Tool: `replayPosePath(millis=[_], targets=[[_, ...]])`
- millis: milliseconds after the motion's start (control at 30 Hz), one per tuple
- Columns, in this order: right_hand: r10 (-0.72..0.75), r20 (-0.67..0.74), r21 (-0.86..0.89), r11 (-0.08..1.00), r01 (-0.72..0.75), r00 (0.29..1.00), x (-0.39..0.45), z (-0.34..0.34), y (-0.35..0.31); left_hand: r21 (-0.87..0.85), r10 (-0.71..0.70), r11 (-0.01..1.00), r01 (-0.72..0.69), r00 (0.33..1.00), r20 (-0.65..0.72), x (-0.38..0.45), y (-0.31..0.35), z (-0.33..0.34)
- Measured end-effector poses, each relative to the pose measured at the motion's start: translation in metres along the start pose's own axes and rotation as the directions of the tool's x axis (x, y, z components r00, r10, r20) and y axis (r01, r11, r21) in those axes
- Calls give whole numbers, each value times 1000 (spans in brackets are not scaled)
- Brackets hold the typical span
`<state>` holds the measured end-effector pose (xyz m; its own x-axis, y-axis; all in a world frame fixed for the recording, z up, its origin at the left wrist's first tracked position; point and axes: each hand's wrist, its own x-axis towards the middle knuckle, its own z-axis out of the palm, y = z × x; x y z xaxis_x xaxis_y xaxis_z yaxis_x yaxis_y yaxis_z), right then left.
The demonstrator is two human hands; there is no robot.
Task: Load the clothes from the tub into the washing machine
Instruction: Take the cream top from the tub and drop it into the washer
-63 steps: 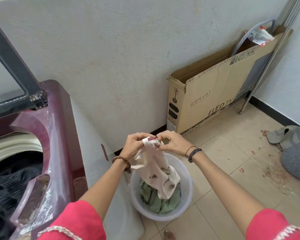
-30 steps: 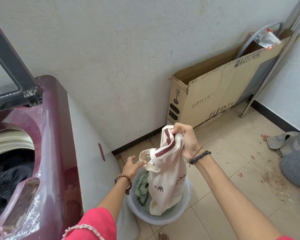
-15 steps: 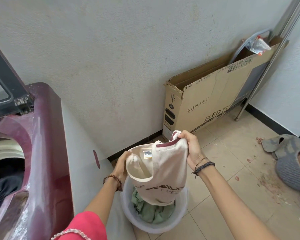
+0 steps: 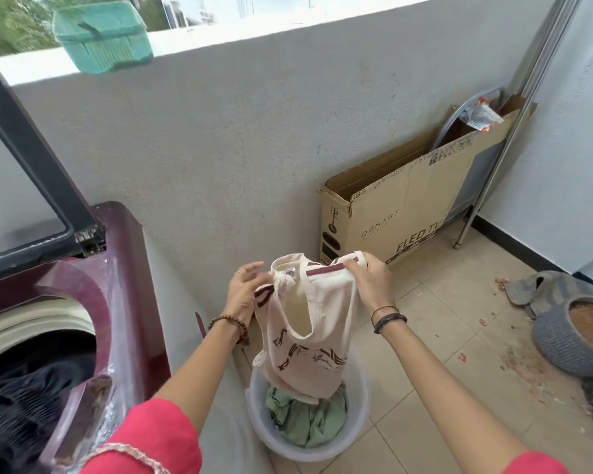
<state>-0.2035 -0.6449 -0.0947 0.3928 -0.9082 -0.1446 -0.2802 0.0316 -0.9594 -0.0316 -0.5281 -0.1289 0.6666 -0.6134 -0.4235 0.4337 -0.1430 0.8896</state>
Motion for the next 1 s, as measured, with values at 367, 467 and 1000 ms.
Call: replayPosePath(millis=[367, 467, 1000], targets=[[-50, -160, -253, 967, 7, 986, -10, -14, -28, 993, 87, 43, -113, 990, 109, -7, 57, -31], [-91, -209, -266, 963, 33, 974, -13, -20, -42, 989, 213, 69, -135, 970, 117, -21, 74, -28], [-119, 63, -147, 981, 127, 991, -59, -20, -122, 931, 347, 227, -286, 917, 197, -85, 152, -19]])
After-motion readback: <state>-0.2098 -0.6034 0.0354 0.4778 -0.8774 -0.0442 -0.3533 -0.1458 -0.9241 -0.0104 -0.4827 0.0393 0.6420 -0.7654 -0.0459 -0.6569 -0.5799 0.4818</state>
